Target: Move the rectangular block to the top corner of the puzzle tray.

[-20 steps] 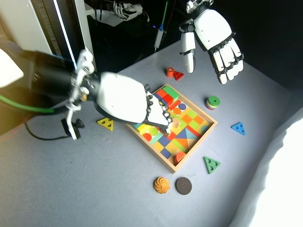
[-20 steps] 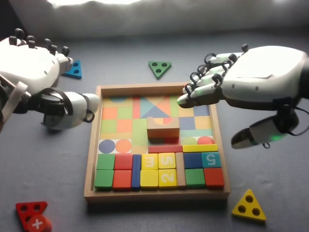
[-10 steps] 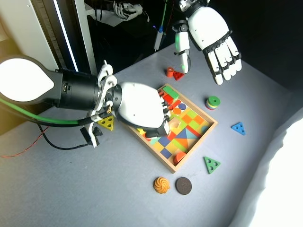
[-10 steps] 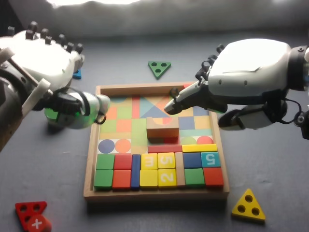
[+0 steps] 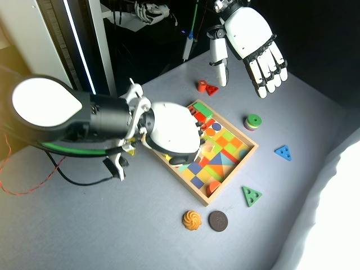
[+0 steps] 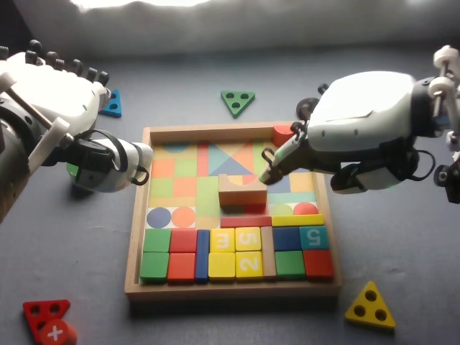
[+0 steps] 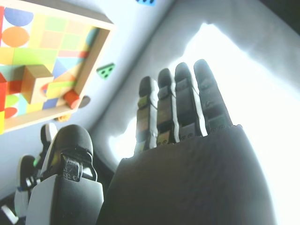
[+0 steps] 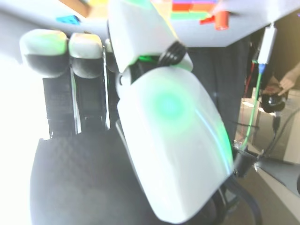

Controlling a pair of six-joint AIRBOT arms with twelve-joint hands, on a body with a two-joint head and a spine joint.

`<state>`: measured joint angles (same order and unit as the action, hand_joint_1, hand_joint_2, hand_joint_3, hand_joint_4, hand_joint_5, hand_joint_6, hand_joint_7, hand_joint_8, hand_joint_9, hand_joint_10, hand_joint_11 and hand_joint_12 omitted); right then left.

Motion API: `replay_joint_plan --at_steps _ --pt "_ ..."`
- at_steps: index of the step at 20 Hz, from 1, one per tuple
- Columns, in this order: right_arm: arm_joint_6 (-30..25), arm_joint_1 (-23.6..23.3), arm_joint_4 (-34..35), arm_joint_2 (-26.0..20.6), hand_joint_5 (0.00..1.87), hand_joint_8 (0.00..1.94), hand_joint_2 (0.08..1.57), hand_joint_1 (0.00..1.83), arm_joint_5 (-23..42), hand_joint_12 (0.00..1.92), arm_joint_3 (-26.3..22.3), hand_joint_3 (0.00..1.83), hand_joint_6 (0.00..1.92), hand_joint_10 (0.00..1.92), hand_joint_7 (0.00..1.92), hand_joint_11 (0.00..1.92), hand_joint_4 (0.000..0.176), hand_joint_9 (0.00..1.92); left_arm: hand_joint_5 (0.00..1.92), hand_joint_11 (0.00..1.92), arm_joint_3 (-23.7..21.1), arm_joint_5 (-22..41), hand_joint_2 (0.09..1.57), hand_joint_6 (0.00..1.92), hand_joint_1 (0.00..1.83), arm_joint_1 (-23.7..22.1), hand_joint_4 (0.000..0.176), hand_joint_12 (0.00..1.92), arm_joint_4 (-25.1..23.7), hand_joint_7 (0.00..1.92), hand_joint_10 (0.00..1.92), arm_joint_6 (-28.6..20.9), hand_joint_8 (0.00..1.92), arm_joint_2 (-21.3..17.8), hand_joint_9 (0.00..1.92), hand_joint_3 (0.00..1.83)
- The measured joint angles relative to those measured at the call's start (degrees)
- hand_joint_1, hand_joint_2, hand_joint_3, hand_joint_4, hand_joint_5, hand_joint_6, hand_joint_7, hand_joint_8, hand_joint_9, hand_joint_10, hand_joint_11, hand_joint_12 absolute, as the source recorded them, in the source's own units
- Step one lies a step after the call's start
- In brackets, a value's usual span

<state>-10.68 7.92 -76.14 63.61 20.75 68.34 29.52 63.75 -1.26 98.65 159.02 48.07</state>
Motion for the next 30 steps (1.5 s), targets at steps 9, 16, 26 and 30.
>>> replay_joint_plan --at_steps 9,16,26,30 --pt "0.0 -0.1 -1.3 6.5 0.32 1.94 1.14 1.78 0.8 1.92 6.3 0.0 0.0 1.92 1.52 1.71 0.0 1.61 0.25 0.0 0.0 0.1 1.31 0.0 0.0 0.1 0.0 0.33 -0.6 0.22 0.0 -0.1 0.0 0.0 0.18 0.0" --pt "0.0 -0.1 -1.5 7.7 0.37 1.94 1.14 1.75 0.5 1.92 7.5 0.0 0.01 1.92 1.5 1.66 0.0 1.58 0.24 0.0 0.5 4.3 1.31 0.0 0.0 0.1 0.0 0.31 -0.7 0.23 0.01 0.2 0.01 1.8 0.18 0.0" --pt "0.0 1.0 -1.4 10.6 0.52 1.94 1.18 1.71 -0.1 1.92 9.1 0.01 0.01 1.92 1.44 1.57 0.0 1.5 0.25 0.0 0.6 5.0 1.31 0.0 0.0 0.6 0.0 0.31 0.1 0.22 0.0 0.2 0.0 1.8 0.18 0.0" --pt "0.0 1.0 -1.1 10.9 0.54 1.94 1.19 1.68 0.0 1.92 9.2 0.01 0.01 1.92 1.42 1.56 0.0 1.49 0.25 0.0 0.6 5.1 1.3 0.0 0.0 -0.1 0.0 0.28 0.5 0.21 0.0 0.3 0.0 1.8 0.16 0.0"
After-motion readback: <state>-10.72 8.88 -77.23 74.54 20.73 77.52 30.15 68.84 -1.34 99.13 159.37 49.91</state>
